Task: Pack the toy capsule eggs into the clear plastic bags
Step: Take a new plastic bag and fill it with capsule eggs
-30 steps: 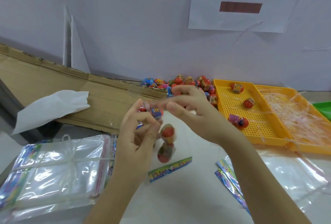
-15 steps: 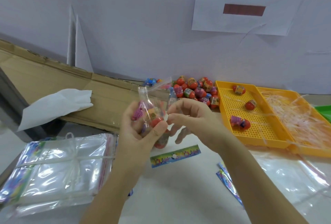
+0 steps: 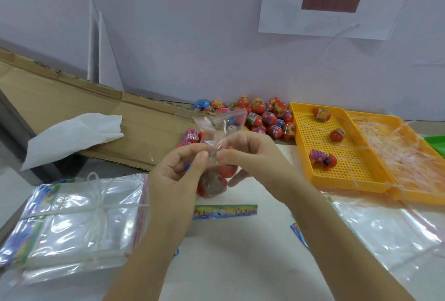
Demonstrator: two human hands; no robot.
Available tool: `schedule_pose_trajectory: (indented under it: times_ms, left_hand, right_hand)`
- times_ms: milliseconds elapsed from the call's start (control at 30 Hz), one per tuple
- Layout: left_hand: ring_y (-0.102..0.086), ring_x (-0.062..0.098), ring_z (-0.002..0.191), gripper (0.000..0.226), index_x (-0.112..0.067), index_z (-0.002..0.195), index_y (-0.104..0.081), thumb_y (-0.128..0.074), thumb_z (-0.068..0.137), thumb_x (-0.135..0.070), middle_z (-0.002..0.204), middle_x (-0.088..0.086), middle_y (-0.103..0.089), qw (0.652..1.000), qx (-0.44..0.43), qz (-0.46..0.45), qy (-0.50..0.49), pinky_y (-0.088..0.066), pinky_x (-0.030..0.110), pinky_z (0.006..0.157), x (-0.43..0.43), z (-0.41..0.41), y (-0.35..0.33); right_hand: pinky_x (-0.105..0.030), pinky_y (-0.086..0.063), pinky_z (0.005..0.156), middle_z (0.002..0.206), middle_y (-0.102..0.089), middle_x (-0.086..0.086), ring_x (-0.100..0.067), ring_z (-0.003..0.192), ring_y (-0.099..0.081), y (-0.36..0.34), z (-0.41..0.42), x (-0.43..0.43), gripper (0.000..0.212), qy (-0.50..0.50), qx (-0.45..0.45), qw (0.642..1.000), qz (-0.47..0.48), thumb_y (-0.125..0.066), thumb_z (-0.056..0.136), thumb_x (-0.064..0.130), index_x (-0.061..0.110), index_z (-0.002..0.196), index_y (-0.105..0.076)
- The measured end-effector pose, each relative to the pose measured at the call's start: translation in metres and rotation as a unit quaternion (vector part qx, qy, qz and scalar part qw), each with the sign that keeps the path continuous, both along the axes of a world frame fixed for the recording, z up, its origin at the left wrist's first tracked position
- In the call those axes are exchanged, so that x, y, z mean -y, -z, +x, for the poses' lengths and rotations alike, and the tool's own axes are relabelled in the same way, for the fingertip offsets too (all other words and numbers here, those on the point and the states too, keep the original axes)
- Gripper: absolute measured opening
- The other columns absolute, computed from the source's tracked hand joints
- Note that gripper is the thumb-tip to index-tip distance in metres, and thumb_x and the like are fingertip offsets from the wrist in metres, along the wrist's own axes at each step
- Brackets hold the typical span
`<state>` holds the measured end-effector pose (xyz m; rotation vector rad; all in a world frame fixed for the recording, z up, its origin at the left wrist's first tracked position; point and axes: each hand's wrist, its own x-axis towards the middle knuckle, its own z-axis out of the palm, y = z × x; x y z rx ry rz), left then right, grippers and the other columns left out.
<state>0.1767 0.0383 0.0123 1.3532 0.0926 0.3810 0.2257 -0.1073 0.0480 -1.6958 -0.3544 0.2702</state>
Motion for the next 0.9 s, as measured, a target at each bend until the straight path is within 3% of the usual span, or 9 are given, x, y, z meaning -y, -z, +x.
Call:
schedule_pose_trajectory:
  times_ms: [33,133,267,367,500,633,733,833,900]
  left_hand:
    - [-0.073,0.022,0.089,0.018,-0.028,0.095,-0.075,-0.071,0.081,-0.019,0.092,0.002,-0.077,0.999,-0.007,-0.037,0.014,-0.060,0.038,0.076,0.000,0.000,-0.002]
    - [-0.071,0.032,0.098,0.061,-0.016,0.112,-0.070,-0.085,0.056,-0.035,0.106,0.012,-0.074,0.990,-0.055,-0.101,0.077,-0.055,0.047,0.086,-0.007,0.003,0.000]
    - [-0.074,0.027,0.088,0.045,-0.026,0.089,-0.079,-0.088,0.046,-0.036,0.093,0.010,-0.077,0.972,-0.115,-0.023,0.202,-0.056,0.045,0.086,-0.006,0.004,0.002]
    - [-0.075,0.028,0.087,0.043,-0.025,0.085,-0.079,-0.090,0.043,-0.031,0.090,0.010,-0.077,0.976,-0.105,-0.031,0.189,-0.059,0.041,0.080,-0.004,0.004,0.004]
    - [-0.075,0.029,0.083,0.043,-0.021,0.079,-0.080,-0.092,0.038,-0.017,0.088,0.013,-0.077,0.974,-0.093,-0.128,0.165,-0.061,0.032,0.067,-0.007,0.008,0.002]
    - [-0.074,0.030,0.085,0.049,-0.020,0.087,-0.080,-0.091,0.039,-0.012,0.092,0.015,-0.076,0.969,-0.086,-0.149,0.179,-0.060,0.032,0.067,-0.008,0.007,-0.001]
    - [-0.075,0.026,0.082,0.051,-0.020,0.087,-0.080,-0.093,0.038,-0.015,0.090,0.014,-0.076,0.971,-0.083,-0.141,0.172,-0.060,0.031,0.065,-0.006,0.005,-0.003]
    - [-0.074,0.024,0.075,0.037,-0.021,0.082,-0.081,-0.087,0.045,-0.027,0.083,0.010,-0.076,0.983,-0.066,-0.136,0.103,-0.061,0.035,0.063,-0.007,0.003,-0.004]
    - [-0.074,0.025,0.074,0.029,-0.022,0.081,-0.080,-0.086,0.053,-0.026,0.082,0.010,-0.076,0.985,-0.050,-0.150,0.072,-0.060,0.039,0.066,-0.008,0.002,-0.007]
  right_hand:
    - [-0.025,-0.055,0.053,0.071,-0.071,0.000,-0.020,0.065,-0.068,-0.001,0.000,0.001,0.009,0.011,0.005,1.000,0.010,-0.072,0.083,0.007,0.017,0.081,-0.071]
    - [-0.025,-0.053,0.051,0.069,-0.070,-0.006,-0.027,0.061,-0.062,-0.006,-0.001,0.003,0.011,0.015,0.015,0.998,0.060,-0.074,0.078,0.005,0.014,0.085,-0.073]
    - [-0.026,-0.058,0.063,0.078,-0.071,-0.017,-0.024,0.069,-0.069,-0.008,-0.002,0.004,0.026,0.068,0.028,0.991,0.114,-0.076,0.069,0.017,0.022,0.093,-0.071]
    - [-0.020,-0.056,0.062,0.078,-0.074,-0.006,-0.016,0.070,-0.071,-0.009,-0.002,0.001,0.028,0.091,0.063,0.991,0.068,-0.077,0.076,0.013,0.024,0.100,-0.068]
    - [-0.026,-0.057,0.069,0.086,-0.074,-0.006,-0.018,0.077,-0.070,-0.011,-0.003,0.004,0.041,0.041,0.040,0.996,0.075,-0.075,0.066,0.024,0.017,0.106,-0.067]
    - [-0.025,-0.058,0.067,0.077,-0.071,-0.001,-0.016,0.073,-0.069,-0.011,-0.004,0.004,0.030,0.031,0.053,0.994,0.089,-0.074,0.074,-0.003,0.017,0.096,-0.068]
    - [-0.024,-0.057,0.066,0.073,-0.069,-0.001,-0.014,0.068,-0.066,-0.009,-0.004,0.001,0.029,0.030,0.051,0.995,0.083,-0.070,0.078,-0.008,0.016,0.093,-0.067]
    - [-0.023,-0.054,0.067,0.076,-0.070,0.001,-0.012,0.070,-0.066,-0.007,-0.001,-0.003,0.031,0.005,0.017,0.990,0.138,-0.068,0.082,-0.004,0.016,0.106,-0.062]
    - [-0.026,-0.055,0.068,0.086,-0.070,-0.003,-0.016,0.075,-0.066,-0.001,0.007,-0.007,0.027,0.055,-0.040,0.976,0.207,-0.065,0.088,0.009,0.020,0.112,-0.060]
